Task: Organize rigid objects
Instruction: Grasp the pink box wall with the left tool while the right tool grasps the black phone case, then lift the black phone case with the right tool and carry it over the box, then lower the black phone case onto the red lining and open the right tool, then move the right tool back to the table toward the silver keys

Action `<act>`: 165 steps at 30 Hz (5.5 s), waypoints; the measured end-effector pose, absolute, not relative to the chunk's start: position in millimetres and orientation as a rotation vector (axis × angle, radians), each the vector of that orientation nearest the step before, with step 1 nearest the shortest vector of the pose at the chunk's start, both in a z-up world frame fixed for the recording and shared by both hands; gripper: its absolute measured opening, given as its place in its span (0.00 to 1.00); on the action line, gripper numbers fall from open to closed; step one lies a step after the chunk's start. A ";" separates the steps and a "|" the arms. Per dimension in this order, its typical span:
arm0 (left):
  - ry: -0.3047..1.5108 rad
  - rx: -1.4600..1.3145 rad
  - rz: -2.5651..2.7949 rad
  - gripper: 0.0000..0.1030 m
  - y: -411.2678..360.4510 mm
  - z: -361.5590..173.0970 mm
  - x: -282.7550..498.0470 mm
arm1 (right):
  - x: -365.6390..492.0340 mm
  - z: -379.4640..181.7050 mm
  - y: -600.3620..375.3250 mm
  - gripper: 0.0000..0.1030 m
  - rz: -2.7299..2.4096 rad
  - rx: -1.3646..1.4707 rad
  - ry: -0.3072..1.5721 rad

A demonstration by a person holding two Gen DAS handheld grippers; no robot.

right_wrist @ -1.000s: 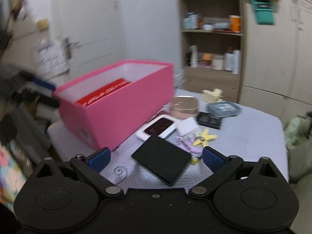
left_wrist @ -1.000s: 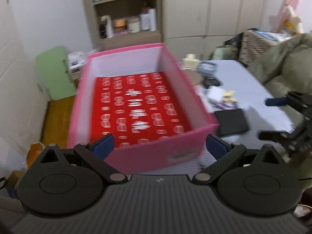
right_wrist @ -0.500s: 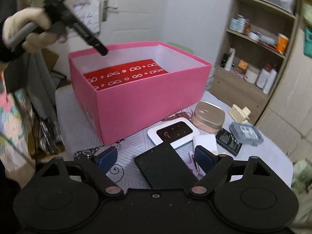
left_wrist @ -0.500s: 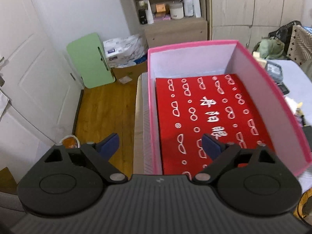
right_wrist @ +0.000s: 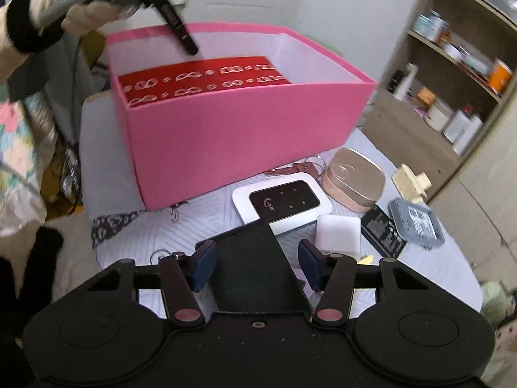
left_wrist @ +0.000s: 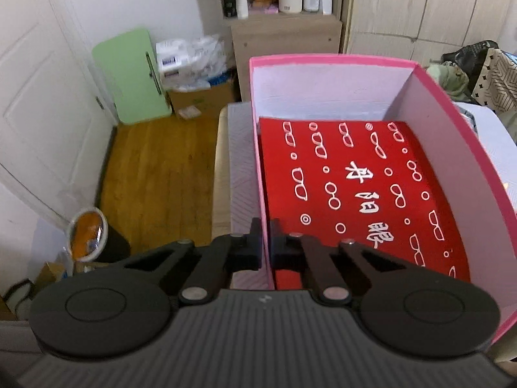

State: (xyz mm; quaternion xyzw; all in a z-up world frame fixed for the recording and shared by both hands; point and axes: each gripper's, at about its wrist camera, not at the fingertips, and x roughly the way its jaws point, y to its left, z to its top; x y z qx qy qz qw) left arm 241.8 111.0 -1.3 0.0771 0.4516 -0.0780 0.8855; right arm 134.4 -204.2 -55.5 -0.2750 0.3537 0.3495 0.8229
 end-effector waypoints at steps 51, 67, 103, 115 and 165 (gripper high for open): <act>0.863 0.063 -0.112 0.02 114.7 -13.7 191.9 | 170.8 14.7 -238.8 0.67 0.600 -0.185 0.654; 0.756 -0.075 -0.074 0.04 125.8 -17.6 180.2 | 265.3 36.5 -81.9 0.67 0.730 -0.160 0.672; 0.957 -0.034 -0.152 0.08 124.3 -22.1 236.6 | 304.4 -43.2 -31.5 0.42 0.600 -0.310 1.007; 0.926 -0.017 -0.143 0.08 122.3 -19.9 230.9 | 311.2 -38.7 -42.4 0.43 0.744 -0.092 1.107; 0.760 0.203 -0.077 0.04 96.7 -9.1 210.6 | 202.5 -32.9 -224.5 0.56 0.458 -0.001 0.869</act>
